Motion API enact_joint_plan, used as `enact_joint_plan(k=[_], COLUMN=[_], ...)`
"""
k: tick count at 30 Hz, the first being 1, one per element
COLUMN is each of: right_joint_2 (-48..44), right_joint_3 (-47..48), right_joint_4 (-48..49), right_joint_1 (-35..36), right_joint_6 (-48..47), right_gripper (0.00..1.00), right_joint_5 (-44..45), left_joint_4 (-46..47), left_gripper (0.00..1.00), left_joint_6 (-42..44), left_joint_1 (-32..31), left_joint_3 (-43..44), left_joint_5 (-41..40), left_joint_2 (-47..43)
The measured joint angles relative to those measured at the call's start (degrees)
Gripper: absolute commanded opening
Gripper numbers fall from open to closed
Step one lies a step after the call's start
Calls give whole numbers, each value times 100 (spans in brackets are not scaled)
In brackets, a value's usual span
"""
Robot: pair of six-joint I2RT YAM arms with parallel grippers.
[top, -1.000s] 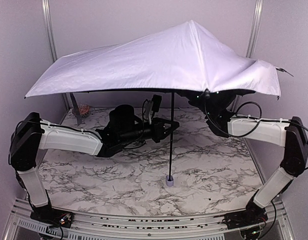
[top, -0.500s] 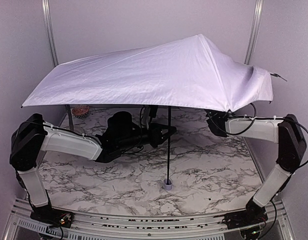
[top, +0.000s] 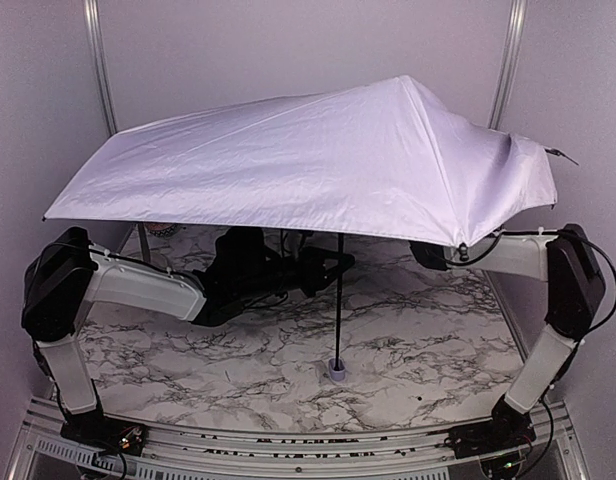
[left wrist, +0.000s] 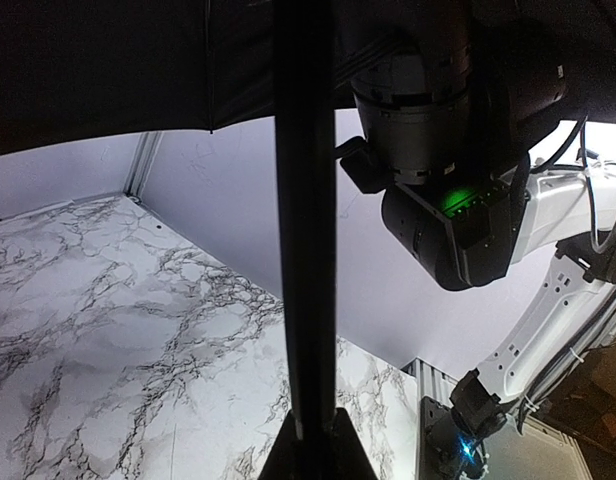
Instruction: Put away the umbrella
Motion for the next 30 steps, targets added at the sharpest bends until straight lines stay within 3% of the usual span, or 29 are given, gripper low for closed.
enact_joint_plan(k=[2,14,20,24,30], right_joint_2=[0,72,72,72,72], right_joint_3=[44,87,87,87,76], right_joint_4=[4,-9,-87,-136,-203], right_joint_1=[0,0,0,0,0], right_joint_6=[0,46,42,46,24], right_gripper=[43,36,25,24,0], right_joint_5=[-33,-133,-131,-131,-221], left_joint_4=[4,13,13,13,72], left_gripper=[0,0,0,0,0], left_joint_6=[-26,-83,-81,-81,-131], left_joint_1=[0,4,4,4,11], left_joint_3=[0,37,39,39,72], left_joint_5=[17,79,87,101,50], left_joint_2=[15,35,35,37,37])
